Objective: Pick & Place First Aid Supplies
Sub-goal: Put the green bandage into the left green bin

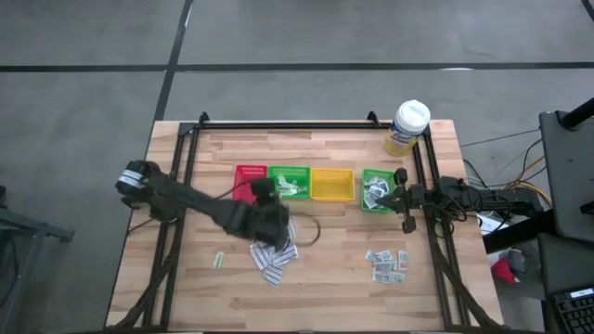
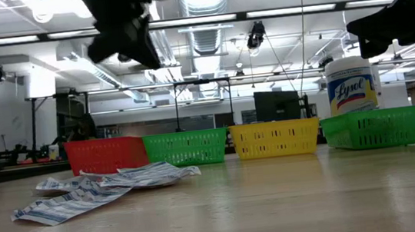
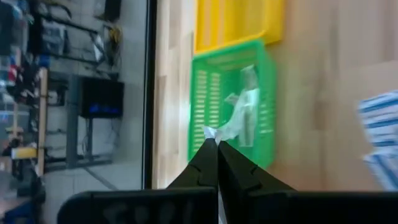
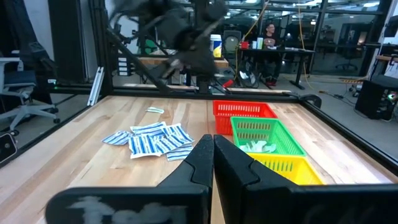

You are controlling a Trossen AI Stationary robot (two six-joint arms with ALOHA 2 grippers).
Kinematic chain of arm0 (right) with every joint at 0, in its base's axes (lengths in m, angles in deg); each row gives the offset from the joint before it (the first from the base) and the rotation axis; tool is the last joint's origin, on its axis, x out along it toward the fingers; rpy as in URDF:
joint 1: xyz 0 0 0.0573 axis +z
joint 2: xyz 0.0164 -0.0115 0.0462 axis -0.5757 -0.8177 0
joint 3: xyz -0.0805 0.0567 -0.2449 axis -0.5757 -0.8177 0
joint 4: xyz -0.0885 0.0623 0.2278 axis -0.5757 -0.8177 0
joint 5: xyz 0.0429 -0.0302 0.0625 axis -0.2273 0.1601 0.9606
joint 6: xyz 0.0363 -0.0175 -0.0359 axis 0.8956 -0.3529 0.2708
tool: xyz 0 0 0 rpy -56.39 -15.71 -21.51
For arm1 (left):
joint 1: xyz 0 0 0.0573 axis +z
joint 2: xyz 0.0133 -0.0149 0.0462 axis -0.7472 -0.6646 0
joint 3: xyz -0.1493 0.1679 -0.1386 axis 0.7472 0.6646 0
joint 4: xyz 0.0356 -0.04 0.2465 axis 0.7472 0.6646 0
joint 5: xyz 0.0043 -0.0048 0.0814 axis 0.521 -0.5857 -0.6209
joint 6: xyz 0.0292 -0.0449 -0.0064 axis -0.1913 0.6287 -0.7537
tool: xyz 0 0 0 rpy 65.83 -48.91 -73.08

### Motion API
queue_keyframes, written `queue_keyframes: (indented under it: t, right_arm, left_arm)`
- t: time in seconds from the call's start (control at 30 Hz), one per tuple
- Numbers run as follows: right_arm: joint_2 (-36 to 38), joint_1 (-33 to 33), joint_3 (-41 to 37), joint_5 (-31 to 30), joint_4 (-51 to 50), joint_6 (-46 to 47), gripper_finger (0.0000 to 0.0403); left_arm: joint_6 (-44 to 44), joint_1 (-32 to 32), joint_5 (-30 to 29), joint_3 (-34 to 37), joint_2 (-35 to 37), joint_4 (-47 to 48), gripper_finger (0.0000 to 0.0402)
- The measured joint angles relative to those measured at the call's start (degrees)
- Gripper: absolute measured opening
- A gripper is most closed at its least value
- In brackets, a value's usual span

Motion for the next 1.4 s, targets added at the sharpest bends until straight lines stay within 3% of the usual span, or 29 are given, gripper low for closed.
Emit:
queue_keyframes:
  t: [0.3,0.5,0.8,1.4]
  right_arm:
    - [0.0,0.0,0.0,0.0,0.0,0.0,0.0008]
    - [0.0,0.0,0.0,0.0,0.0,0.0,0.0008]
    - [0.0,0.0,0.0,0.0,0.0,0.0,0.0008]
    - [0.0,0.0,0.0,0.0,0.0,0.0,0.0008]
  left_arm:
    - [-8.8,14.3,14.9,-1.8,0.0,-3.6,0.0000]
    - [-13.3,20.0,22.3,-1.7,0.0,-9.9,0.0000]
    - [-15.7,22.2,26.2,-1.7,-0.9,-12.2,0.0000]
    - [-16.0,23.3,26.6,-1.6,-12.6,-17.9,0.0000]
